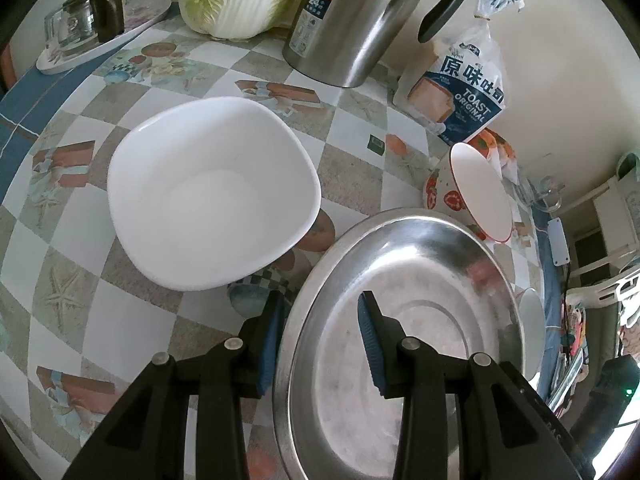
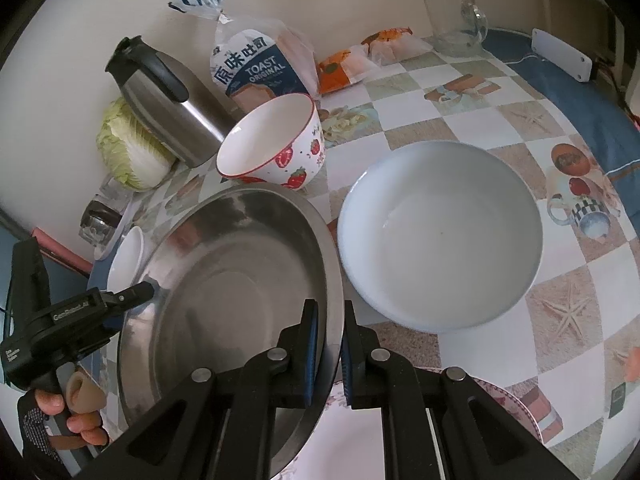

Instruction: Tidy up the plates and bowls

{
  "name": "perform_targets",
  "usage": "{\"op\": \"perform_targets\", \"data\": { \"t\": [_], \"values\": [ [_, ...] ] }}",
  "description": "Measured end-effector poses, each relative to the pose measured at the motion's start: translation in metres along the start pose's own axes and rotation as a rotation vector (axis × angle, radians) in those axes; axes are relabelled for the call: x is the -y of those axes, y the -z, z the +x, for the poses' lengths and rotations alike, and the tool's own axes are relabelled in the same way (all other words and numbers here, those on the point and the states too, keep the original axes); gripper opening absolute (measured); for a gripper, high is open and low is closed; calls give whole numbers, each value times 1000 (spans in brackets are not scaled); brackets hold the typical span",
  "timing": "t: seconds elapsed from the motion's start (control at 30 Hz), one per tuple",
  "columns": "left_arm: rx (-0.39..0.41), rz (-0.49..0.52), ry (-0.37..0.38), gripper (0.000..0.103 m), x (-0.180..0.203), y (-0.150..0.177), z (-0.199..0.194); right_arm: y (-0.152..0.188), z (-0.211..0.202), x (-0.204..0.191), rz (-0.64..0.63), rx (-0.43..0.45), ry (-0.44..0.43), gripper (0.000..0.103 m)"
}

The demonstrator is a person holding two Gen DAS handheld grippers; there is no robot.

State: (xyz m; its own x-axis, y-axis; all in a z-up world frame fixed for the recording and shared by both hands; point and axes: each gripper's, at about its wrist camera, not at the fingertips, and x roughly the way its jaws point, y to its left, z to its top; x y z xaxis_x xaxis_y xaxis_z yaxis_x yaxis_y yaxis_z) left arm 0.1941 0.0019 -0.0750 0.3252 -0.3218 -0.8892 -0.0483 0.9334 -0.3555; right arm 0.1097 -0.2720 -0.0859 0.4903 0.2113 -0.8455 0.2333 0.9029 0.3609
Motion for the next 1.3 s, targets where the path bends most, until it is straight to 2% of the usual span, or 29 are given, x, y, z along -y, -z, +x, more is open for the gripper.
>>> {"op": "perform_targets", "data": {
  "t": [1.07, 1.3],
  "values": [
    [-14, -18, 6, 39, -2, 1, 4, -1, 3, 2, 13, 1, 26, 13],
    [-13, 6, -2, 41, 2, -2, -4, -1, 1, 2, 14, -1, 30, 14]
  ]
}}
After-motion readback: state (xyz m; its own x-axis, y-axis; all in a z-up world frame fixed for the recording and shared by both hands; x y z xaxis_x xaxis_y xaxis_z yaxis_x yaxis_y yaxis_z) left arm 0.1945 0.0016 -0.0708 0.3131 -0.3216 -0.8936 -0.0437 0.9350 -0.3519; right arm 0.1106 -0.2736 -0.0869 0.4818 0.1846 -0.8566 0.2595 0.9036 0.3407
